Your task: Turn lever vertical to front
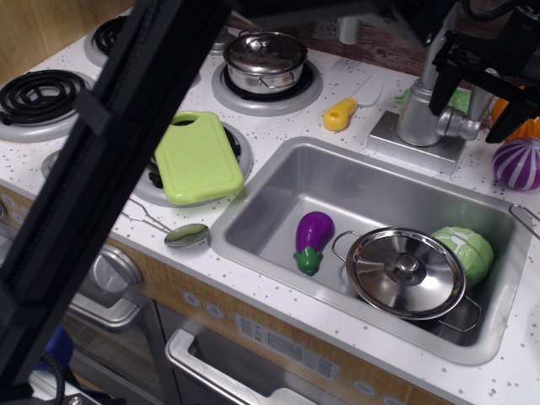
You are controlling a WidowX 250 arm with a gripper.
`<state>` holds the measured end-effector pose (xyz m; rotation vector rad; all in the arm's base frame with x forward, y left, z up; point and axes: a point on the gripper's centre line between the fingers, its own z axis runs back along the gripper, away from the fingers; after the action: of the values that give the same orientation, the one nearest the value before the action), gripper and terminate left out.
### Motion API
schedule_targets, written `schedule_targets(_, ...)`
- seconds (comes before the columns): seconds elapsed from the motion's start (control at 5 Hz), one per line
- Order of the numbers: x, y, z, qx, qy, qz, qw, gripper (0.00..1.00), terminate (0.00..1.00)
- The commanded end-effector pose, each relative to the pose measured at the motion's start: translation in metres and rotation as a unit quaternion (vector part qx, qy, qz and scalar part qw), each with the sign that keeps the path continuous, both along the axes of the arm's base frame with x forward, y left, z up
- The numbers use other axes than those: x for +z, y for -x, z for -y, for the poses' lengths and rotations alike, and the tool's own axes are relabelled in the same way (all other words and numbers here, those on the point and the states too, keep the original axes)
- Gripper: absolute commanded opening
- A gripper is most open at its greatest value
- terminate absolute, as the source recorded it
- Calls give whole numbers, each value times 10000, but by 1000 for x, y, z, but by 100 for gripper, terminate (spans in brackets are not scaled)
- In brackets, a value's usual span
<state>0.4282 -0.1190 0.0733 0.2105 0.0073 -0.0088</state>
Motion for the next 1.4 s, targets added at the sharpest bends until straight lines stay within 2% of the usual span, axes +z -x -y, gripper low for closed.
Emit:
schedule_targets(0.0, 0, 0, 0, 0, 0, 0, 10000, 100, 0)
schedule_targets(0.2, 10, -10, 6, 29, -123, 387, 9992, 100, 0)
schedule_targets(0.8, 42, -37, 12, 84, -608, 1267, 9900, 100, 0)
schedule_targets(1.2, 39, -48, -1, -4, -645, 1435, 9875, 100, 0)
